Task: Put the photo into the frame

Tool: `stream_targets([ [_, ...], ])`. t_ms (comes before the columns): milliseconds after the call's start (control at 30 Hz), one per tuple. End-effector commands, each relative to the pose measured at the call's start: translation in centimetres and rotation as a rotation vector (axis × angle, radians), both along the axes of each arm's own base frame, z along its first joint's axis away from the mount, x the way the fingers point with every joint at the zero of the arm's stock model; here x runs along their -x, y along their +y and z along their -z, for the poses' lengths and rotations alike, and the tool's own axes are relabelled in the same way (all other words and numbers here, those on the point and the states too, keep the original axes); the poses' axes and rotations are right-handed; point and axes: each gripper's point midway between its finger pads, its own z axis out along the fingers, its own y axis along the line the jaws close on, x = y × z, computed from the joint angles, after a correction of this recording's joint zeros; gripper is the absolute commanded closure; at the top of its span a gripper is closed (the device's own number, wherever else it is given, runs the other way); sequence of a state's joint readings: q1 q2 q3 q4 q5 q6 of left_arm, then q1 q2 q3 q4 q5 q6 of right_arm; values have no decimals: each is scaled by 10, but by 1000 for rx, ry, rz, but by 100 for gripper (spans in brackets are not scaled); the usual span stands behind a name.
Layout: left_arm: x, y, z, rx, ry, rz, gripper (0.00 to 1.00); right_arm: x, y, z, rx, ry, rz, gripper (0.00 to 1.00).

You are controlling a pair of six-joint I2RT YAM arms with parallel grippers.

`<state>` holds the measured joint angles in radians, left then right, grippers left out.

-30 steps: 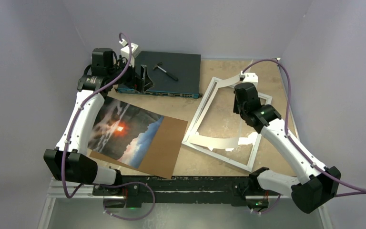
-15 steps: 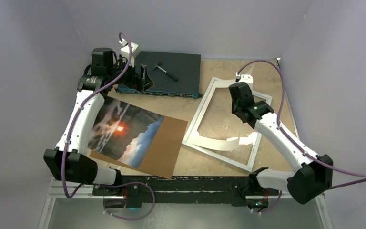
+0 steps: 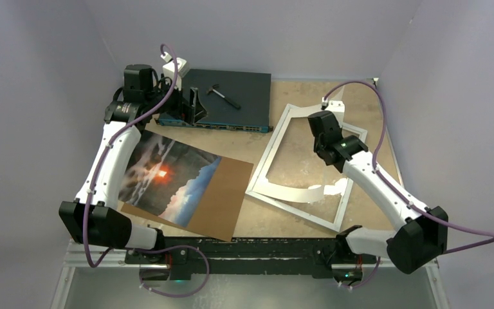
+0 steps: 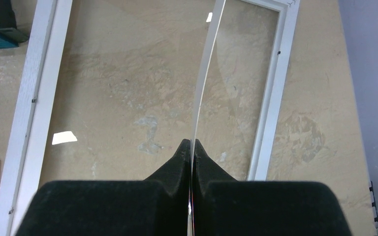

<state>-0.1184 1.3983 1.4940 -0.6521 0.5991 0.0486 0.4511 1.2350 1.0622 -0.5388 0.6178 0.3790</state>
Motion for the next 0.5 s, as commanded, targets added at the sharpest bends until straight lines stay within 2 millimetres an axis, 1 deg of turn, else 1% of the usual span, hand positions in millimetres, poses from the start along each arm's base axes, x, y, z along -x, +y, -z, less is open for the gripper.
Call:
stream_targets([
  [0, 3, -2, -19, 3, -83, 31, 7, -6, -4, -2, 4, -28, 44, 100],
  [33, 3, -2, -19, 2, -82, 31, 7, -6, -4, 0, 5, -21, 41, 100],
  [67, 3, -2, -19, 1, -84, 31, 7, -6, -3, 2, 5, -15, 40, 96],
  [233, 3, -2, -22, 0, -89, 34, 7, -6, 0, 8, -7, -8, 31, 57],
  [467, 6, -3, -26, 5, -92, 36, 7, -10, 2, 7, -10, -8, 28, 30],
])
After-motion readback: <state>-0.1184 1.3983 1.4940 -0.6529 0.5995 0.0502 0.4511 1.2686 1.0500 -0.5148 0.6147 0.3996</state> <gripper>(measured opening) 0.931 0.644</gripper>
